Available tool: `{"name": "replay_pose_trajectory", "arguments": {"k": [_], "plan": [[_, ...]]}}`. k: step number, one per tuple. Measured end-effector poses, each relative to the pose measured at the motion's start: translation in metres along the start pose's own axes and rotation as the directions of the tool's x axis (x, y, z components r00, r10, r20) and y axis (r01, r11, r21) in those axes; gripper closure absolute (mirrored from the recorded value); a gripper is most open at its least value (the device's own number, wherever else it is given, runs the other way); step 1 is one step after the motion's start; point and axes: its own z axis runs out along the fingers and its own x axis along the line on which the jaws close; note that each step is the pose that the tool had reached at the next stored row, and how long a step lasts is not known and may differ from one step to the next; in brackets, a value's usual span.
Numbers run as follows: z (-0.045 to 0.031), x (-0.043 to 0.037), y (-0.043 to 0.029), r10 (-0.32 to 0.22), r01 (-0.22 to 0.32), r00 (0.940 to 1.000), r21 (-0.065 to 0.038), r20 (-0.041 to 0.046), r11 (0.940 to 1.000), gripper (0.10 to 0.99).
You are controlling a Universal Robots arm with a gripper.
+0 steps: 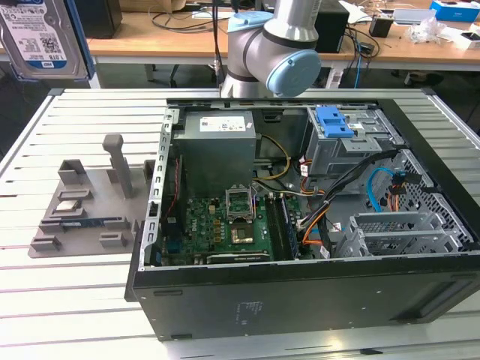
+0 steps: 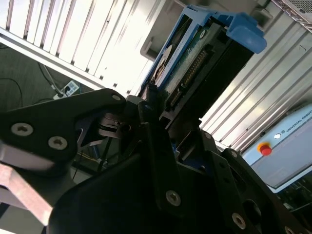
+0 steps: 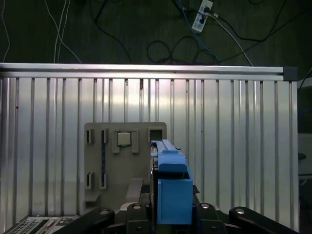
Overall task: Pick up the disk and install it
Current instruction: 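Pick up the disk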
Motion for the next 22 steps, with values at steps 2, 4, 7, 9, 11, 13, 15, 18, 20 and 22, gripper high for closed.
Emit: {"name": "replay_pose_trajectory", "arguments": {"k": [2, 4, 7, 9, 11, 13, 15, 18, 20, 22], "plan": [[-0.007, -0.0001, 0.0001, 0.0, 0.0, 1.0, 0.0, 0.0001, 1.0, 0.718], [-0.0135, -0.0002, 0.0001, 0.0, 0.0, 1.0, 0.0, 0.0, 1.0, 0.718], [-0.0263, -0.0005, 0.0002, 0.0, 0.0, 1.0, 0.0, 0.0001, 1.0, 0.718], [-0.0307, -0.0005, 0.0002, 0.0, 0.0, 1.0, -0.001, 0.0001, 1.0, 0.718], [-0.0372, -0.0006, 0.0002, 0.0, 0.0, 1.0, -0.001, 0.0001, 1.0, 0.718], [-0.043, -0.0008, 0.0002, 0.0, 0.0, 1.0, -0.001, 0.0001, 1.0, 0.718], [-0.0509, -0.0009, 0.0003, 0.0, 0.0, 1.0, -0.001, 0.0001, 1.0, 0.718], [-0.0581, -0.001, 0.0004, 0.0, 0.0, 1.0, -0.001, 0.0001, 1.0, 0.718], [-0.0635, -0.0011, 0.0005, 0.0, 0.0, 1.0, -0.001, 0.0, 1.0, 0.718], [-0.0688, -0.0012, 0.0006, 0.0, 0.0, 1.0, -0.001, 0.0001, 1.0, 0.718]]}}
